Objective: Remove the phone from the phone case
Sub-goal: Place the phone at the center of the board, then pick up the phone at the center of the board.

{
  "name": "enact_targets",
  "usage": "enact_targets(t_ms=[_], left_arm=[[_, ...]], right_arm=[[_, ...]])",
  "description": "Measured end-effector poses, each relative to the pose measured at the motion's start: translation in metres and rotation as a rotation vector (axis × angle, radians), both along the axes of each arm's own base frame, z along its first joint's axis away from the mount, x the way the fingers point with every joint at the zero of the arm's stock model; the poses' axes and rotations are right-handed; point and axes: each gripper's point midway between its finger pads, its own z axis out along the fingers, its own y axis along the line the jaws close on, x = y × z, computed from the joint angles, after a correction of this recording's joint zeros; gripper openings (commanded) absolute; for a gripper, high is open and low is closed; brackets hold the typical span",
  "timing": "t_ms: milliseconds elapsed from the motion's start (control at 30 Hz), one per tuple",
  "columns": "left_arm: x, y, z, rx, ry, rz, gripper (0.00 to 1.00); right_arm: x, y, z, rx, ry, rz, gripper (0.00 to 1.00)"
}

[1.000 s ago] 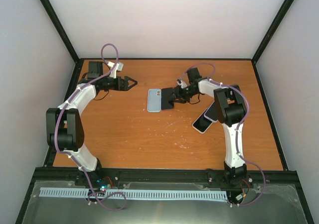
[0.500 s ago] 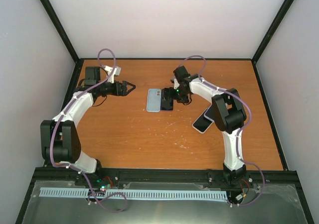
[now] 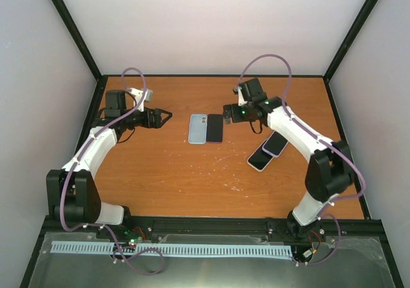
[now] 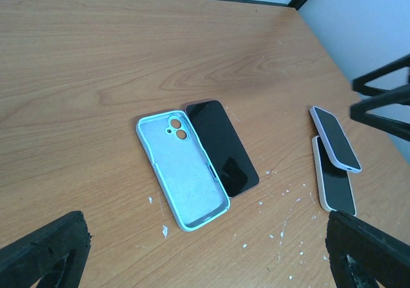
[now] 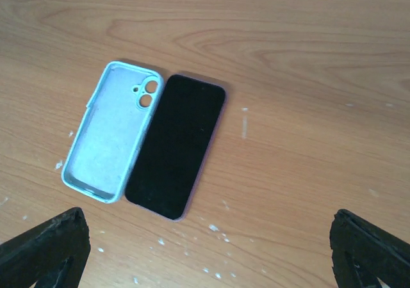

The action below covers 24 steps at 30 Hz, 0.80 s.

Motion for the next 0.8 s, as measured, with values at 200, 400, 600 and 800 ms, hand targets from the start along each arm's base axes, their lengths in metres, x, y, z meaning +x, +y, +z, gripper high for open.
enact_targets(t_ms=[200, 400, 600, 800], left_arm=[[0.001, 0.000, 0.001, -0.001, -0.008, -0.001, 1.00], [0.007, -0.002, -0.007, -0.009, 0.012, -0.006, 1.00], [0.015, -0.003, -0.019, -0.021, 0.055, -0.007, 1.00], [0.028, -0.005, -0.020, -0.031, 0.068, -0.010, 1.00]], right_arm=[[-0.024, -0.053, -0.003, -0.095, -0.043, -0.085, 1.00], [-0.032, -0.147, -0.050, -0.121, 0.096, -0.339, 1.00], [-0.058, -0.191, -0.075, -0.124, 0.197, -0.493, 1.00], [-0.059, -0.196, -0.081, -0.099, 0.232, -0.547, 1.00]])
